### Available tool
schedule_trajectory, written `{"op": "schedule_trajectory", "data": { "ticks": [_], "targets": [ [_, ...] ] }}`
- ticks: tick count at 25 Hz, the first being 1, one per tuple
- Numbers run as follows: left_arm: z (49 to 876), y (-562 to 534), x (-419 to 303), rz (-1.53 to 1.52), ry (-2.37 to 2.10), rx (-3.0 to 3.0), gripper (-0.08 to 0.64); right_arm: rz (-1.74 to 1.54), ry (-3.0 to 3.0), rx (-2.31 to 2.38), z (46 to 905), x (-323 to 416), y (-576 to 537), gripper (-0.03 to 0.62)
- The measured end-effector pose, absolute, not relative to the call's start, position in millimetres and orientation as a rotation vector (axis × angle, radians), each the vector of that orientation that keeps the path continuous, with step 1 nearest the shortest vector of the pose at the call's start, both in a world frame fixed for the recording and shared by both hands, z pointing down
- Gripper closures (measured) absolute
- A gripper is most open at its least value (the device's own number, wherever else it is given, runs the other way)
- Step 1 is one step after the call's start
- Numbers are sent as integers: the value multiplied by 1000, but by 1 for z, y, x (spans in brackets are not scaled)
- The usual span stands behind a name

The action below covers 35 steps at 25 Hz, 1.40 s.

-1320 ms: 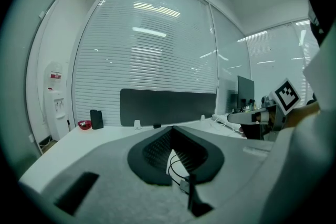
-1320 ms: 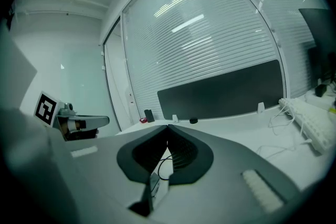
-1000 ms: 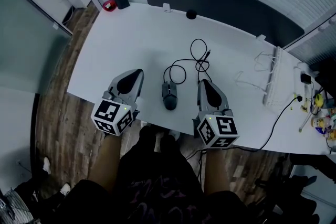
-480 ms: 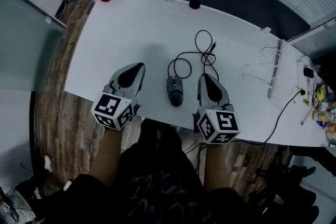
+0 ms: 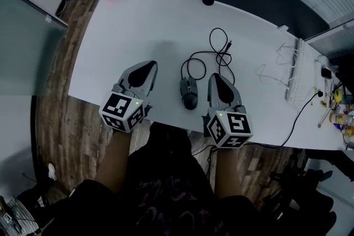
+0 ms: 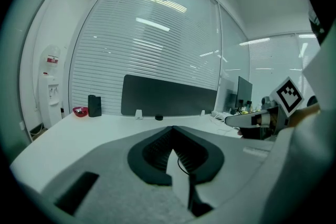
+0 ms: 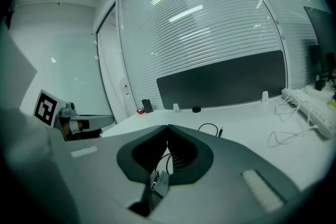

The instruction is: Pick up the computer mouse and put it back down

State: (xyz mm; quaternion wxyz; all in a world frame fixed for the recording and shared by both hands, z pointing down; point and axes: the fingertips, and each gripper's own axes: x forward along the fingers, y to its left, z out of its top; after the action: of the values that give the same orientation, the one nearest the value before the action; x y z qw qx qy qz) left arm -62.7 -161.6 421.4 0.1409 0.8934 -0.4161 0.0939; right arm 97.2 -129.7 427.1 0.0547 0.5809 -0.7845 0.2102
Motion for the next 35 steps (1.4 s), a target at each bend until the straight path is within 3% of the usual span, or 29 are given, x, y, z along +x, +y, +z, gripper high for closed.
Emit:
{"op": "schedule_trajectory", "data": {
  "ticks": [20, 24, 27, 31, 35],
  "targets": [
    [488, -146, -73, 323, -1142, 2470, 566, 795, -2254, 1714, 497, 82, -107, 589],
    [495, -142, -74, 333, -1132, 2465, 566, 812, -2244, 1684, 505, 75, -103, 564],
    [500, -141, -74, 338, -1123, 2459, 566, 831, -2232, 1650, 512, 68, -101, 496],
    [501, -141, -73, 340, -1111, 2461, 566, 866, -2197, 1592, 525, 58, -101, 315],
    [502, -143, -72, 342, -1106, 2464, 566, 870, -2166, 1529, 536, 47, -101, 228]
  ]
}}
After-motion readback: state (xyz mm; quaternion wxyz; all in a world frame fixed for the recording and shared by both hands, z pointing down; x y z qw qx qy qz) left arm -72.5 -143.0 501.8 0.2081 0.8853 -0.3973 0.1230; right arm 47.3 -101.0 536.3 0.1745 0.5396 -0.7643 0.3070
